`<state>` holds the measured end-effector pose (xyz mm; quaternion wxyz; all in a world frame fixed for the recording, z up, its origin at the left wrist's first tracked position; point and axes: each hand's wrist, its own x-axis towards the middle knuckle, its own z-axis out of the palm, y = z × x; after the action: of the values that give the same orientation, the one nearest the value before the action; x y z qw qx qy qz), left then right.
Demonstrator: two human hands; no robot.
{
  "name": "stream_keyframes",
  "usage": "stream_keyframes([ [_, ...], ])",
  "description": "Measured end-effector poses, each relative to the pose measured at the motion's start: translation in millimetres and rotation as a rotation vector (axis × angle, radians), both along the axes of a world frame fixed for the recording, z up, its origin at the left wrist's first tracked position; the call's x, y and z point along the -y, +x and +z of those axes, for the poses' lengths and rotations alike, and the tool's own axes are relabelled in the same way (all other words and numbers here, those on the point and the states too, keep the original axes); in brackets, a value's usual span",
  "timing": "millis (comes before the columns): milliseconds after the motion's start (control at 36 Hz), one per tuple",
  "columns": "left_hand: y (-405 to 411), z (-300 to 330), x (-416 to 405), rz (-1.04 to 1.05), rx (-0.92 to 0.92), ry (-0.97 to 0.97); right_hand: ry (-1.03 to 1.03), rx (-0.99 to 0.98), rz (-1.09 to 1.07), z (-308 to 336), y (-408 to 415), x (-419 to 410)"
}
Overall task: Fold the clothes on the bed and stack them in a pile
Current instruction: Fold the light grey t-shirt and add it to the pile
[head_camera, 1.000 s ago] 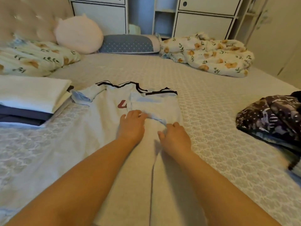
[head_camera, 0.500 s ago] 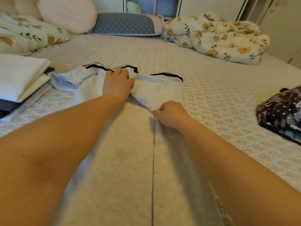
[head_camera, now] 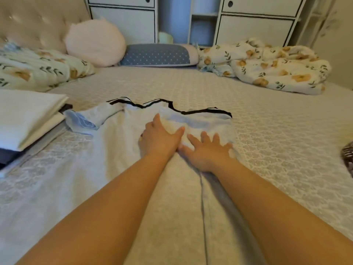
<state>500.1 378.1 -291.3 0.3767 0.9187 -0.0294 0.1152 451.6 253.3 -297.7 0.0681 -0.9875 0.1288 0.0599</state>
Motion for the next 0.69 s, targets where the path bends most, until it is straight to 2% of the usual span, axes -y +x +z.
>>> stream_keyframes([
  [111,22.5,-1.5,-6.6,-0.034,-0.024,-0.105,-0.01,0.127,0.087,-0.9,32.9,17.4],
  [194,30.7,-2.6,-10.1,-0.072,-0.021,-0.075,-0.046,0.228,0.077,-3.0,60.1,36.6],
  [333,28.9,-3.6,-12.8,-0.053,-0.012,0.008,-0.036,0.039,0.088,-3.3,90.9,50.0],
  [500,23.0,0.3,-20.2,-0.011,-0.091,0.123,-0.034,0.024,0.114,-2.9,76.8,44.4],
  [639,23.9,3.6,-17.6,0.041,-0.117,0.159,-0.067,-0.091,0.129,6.4,48.2,44.2],
  [694,23.8,2.9,-17.5,0.046,-0.119,0.175,-0.036,-0.028,0.172,3.3,29.7,43.0],
])
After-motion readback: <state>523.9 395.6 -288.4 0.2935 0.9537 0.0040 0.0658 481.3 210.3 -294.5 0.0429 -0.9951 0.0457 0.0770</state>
